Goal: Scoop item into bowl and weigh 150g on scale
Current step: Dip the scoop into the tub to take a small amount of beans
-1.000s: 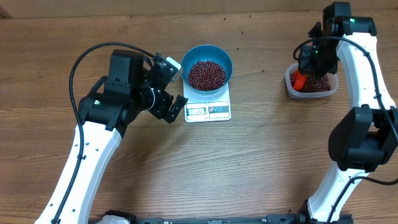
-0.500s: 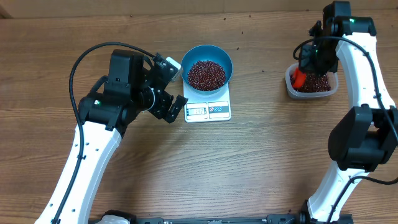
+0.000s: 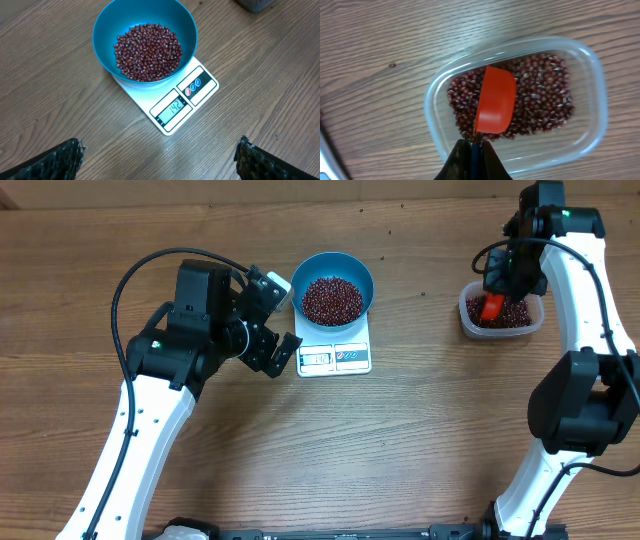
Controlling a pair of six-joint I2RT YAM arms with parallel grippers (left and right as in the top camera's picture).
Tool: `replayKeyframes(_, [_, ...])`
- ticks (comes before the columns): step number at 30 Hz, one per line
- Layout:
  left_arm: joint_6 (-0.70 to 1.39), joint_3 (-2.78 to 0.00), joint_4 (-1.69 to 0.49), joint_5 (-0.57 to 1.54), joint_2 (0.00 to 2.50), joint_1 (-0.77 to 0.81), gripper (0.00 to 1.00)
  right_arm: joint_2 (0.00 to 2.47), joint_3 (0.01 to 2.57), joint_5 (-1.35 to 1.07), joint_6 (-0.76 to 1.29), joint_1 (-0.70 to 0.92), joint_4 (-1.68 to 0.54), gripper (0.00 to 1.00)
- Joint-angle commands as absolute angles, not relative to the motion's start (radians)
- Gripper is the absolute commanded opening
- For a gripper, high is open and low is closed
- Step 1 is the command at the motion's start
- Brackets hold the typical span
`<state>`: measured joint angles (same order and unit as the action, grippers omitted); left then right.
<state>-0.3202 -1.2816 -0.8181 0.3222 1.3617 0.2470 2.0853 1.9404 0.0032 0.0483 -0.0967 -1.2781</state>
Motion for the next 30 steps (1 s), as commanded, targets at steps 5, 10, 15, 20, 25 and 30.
replayKeyframes(5, [-0.314,-1.278,-0.815,0.33,1.367,0.242,0.99,2.091,1.897,-0.159,0.024,-0.094,-1.269,0.04])
replayKeyframes(10, [-0.314,-1.278,-0.815,0.33,1.367,0.242,1.0,2.091,1.884,-0.176,0.019,-0.095,-1.269,0.04])
replayKeyframes(15, [-0.314,-1.278,-0.815,0.33,1.367,0.242,1.0,2.091,1.909,-0.218,0.019,-0.109,-1.272,0.04])
replayKeyframes(20, [-0.314,-1.278,-0.815,0.33,1.367,0.242,0.99,2.091,1.937,-0.266,0.019,-0.154,-1.285,0.04])
replayKeyframes(25, [-0.314,-1.278,-0.815,0.33,1.367,0.242,0.99,2.089,1.946,-0.364,0.017,-0.234,-1.296,0.04])
replayKeyframes(30, [-0.314,-1.278,-0.815,0.33,1.367,0.242,0.99,2.089,1.946,-0.566,-0.078,-0.323,-1.316,0.04])
